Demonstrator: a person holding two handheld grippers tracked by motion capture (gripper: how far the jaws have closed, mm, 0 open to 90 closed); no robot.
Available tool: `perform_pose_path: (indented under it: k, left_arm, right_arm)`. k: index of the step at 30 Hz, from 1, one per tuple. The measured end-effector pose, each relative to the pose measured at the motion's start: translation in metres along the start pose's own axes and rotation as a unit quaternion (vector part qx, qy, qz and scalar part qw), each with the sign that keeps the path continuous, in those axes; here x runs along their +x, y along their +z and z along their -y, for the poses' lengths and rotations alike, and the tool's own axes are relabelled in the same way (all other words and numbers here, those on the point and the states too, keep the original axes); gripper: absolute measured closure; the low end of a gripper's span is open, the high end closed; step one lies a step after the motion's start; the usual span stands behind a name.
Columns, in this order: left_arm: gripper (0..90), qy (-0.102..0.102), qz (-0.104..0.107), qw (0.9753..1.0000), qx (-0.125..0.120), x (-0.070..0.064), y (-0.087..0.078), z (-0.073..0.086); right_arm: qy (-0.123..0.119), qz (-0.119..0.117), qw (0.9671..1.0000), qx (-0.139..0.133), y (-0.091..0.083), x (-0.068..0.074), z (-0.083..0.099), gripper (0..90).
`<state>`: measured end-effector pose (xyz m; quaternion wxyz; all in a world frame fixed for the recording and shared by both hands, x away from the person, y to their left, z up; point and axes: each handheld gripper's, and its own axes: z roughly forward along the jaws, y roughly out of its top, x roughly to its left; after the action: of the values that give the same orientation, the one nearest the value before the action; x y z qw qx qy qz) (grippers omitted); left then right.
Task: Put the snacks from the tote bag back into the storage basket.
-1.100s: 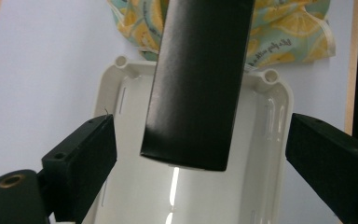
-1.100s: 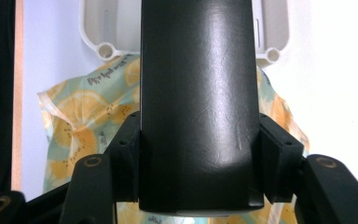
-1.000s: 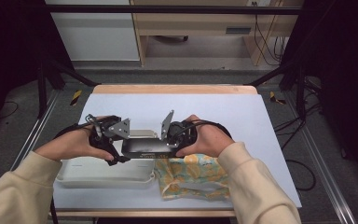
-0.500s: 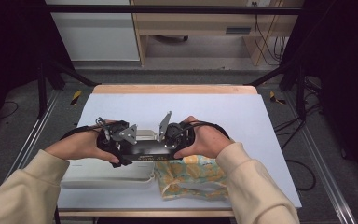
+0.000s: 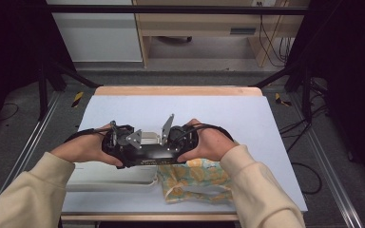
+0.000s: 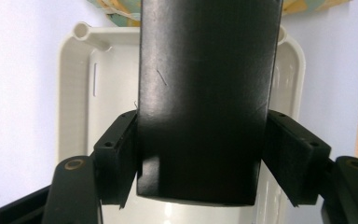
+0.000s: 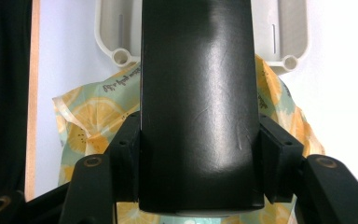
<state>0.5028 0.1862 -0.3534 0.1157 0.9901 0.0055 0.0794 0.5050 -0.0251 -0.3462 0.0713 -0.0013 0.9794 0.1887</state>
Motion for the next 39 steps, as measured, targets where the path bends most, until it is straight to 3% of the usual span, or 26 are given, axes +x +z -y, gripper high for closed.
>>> perform_pose_path:
  k: [8, 26, 32, 34, 39]
  left_arm:
    - [39.5, 0.003, 0.000, 1.0000, 0.006, 0.001, 0.001, 0.000]
    - [43.0, 0.007, -0.001, 0.9998, 0.021, -0.003, 0.007, -0.004]
    - [43.5, 0.016, -0.011, 0.9997, 0.015, -0.004, 0.004, -0.004]
    - [43.6, 0.015, -0.011, 0.9997, 0.013, -0.005, 0.003, -0.003]
    - [43.6, 0.018, -0.013, 0.9996, 0.015, -0.005, 0.003, -0.002]
  right_arm:
    - [-0.005, -0.002, 1.0000, -0.001, 0.001, 0.000, -0.001, 43.5]
    - [-0.005, -0.004, 1.0000, -0.001, 0.004, 0.002, 0.001, 43.2]
    - [-0.004, -0.001, 0.9999, -0.011, 0.004, 0.003, 0.004, 41.9]
    - [0.002, 0.001, 0.9999, -0.016, 0.003, 0.003, 0.005, 38.0]
    - [0.018, 0.023, 0.9989, -0.038, -0.004, 0.003, 0.010, 18.1]
